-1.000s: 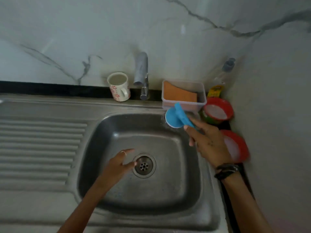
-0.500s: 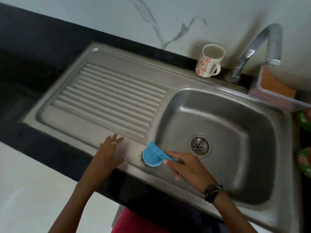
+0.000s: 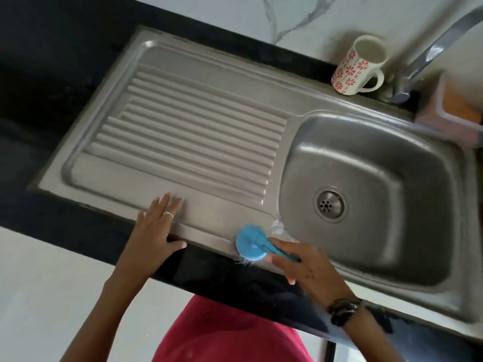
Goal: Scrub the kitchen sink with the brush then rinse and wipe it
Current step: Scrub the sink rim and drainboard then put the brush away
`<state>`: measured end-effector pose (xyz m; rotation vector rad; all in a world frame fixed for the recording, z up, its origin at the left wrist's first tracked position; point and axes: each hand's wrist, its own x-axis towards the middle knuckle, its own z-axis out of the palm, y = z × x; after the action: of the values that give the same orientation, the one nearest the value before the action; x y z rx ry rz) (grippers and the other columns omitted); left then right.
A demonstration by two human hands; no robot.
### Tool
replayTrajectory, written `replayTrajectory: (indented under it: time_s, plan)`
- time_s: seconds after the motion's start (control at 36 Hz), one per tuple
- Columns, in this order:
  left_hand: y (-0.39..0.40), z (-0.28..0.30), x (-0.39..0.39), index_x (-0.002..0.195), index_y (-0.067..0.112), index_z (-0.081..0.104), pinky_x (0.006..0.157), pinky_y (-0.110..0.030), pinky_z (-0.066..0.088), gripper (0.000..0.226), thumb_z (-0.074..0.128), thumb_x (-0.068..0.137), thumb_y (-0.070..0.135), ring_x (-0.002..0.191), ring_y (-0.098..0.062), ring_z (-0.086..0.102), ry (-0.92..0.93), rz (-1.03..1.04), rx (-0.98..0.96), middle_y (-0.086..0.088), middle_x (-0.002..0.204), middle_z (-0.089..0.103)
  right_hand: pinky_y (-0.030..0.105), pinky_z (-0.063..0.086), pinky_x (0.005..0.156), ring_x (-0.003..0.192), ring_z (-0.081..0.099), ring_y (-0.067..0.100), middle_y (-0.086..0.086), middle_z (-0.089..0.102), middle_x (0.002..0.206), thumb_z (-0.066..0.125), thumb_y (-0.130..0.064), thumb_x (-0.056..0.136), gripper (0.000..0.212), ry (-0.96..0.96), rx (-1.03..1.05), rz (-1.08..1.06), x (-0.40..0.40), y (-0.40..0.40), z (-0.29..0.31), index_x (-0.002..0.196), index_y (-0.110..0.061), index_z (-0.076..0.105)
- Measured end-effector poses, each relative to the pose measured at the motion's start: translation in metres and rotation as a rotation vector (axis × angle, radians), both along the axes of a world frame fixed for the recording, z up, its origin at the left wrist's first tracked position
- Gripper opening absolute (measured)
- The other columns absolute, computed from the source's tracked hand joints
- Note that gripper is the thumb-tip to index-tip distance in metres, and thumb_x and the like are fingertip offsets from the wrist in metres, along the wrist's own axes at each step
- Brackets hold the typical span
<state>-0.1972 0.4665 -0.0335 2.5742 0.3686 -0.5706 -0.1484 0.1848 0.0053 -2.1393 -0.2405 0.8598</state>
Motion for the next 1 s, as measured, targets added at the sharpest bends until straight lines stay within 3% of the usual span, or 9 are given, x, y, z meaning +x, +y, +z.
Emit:
replayTrajectory:
  time_s: [0.14,0.25,0.31,0.42,0.58,0.67,0.75,0.92,1.0]
  plan:
    - [0.014,0.002,-0.002,0.149,0.024,0.003,0.116,-0.041,-0.002,0.091,0.067,0.084,0.028,0.145,-0.018,-0.009,0.009,-0.045,0.045,-0.001,0.157,-0.005,0.028,0.045,0.059,0.048,0.047,0.001,-0.004,0.055,0.053,0.063,-0.036,0.084,0.014,-0.011,-0.108,-0.086,-0.021,-0.034,0.005,0.093,-0.047,0.062]
    - [0.021,0.004,0.000,0.149,0.023,0.002,0.116,-0.042,0.000,0.090,0.065,0.085,0.029,0.145,-0.019,-0.007,-0.005,-0.078,0.094,-0.002,0.157,-0.005,0.014,0.037,0.053,0.043,0.046,0.000,-0.006,0.048,0.044,0.060,-0.034,0.087,0.019,-0.043,-0.065,-0.055,-0.016,0.009,0.003,0.098,-0.049,0.060]
    - [0.021,0.005,0.001,0.149,0.022,0.001,0.116,-0.042,0.000,0.090,0.064,0.085,0.030,0.145,-0.020,-0.007,0.004,-0.088,0.123,-0.003,0.157,-0.006,0.011,0.036,0.052,0.040,0.046,-0.001,-0.009,0.048,0.041,0.060,-0.032,0.088,0.023,-0.021,-0.004,-0.054,-0.008,0.044,-0.003,0.108,-0.042,0.063]
    - [0.019,0.003,-0.002,0.150,0.022,0.002,0.116,-0.044,-0.001,0.089,0.063,0.086,0.032,0.145,-0.021,-0.007,0.000,-0.058,0.155,-0.004,0.157,-0.007,0.021,0.042,0.065,0.047,0.050,0.002,-0.009,0.051,0.047,0.058,-0.040,0.088,0.032,-0.012,0.036,-0.031,-0.007,0.082,-0.011,0.120,-0.036,0.061]
    - [0.013,0.001,-0.011,0.150,0.021,0.005,0.116,-0.045,-0.001,0.086,0.062,0.087,0.033,0.145,-0.023,-0.007,-0.022,0.028,0.152,-0.004,0.158,-0.007,0.007,0.034,0.045,0.036,0.040,-0.001,-0.009,0.044,0.037,0.060,-0.025,0.089,0.023,-0.027,-0.021,-0.190,-0.010,0.001,0.002,0.107,-0.038,0.064]
    - [0.014,-0.003,-0.014,0.150,0.021,0.008,0.115,-0.047,0.001,0.084,0.062,0.086,0.032,0.145,-0.027,-0.004,-0.037,0.038,0.134,-0.005,0.158,-0.004,0.010,0.026,0.033,0.030,0.032,0.001,-0.005,0.043,0.041,0.061,-0.026,0.088,0.019,0.017,-0.071,-0.328,-0.023,-0.042,0.012,0.104,-0.037,0.063]
    - [0.016,-0.005,-0.010,0.149,0.020,0.012,0.115,-0.048,0.003,0.086,0.066,0.084,0.030,0.145,-0.030,-0.002,-0.056,0.065,0.098,-0.008,0.158,0.000,0.011,0.023,0.031,0.029,0.029,0.002,-0.001,0.043,0.046,0.059,-0.029,0.089,0.019,0.015,-0.065,-0.346,-0.025,-0.046,0.012,0.106,-0.037,0.063]
    - [0.013,-0.008,-0.018,0.148,0.014,0.020,0.116,-0.046,0.006,0.088,0.072,0.079,0.026,0.145,-0.025,0.007,-0.190,0.103,0.094,-0.013,0.156,0.012,0.012,0.038,0.055,0.043,0.050,-0.001,-0.004,0.052,0.055,0.057,-0.031,0.090,0.026,-0.127,-0.049,-0.091,-0.012,0.047,-0.008,0.114,-0.028,0.066]
    - [0.018,-0.007,-0.026,0.148,0.013,0.021,0.116,-0.046,0.007,0.086,0.072,0.080,0.025,0.145,-0.023,0.009,-0.229,0.149,0.107,-0.013,0.155,0.015,0.029,0.047,0.075,0.068,0.055,0.013,0.001,0.054,0.072,0.055,-0.035,0.089,0.035,-0.134,-0.018,-0.049,-0.014,0.099,-0.011,0.123,-0.029,0.060]
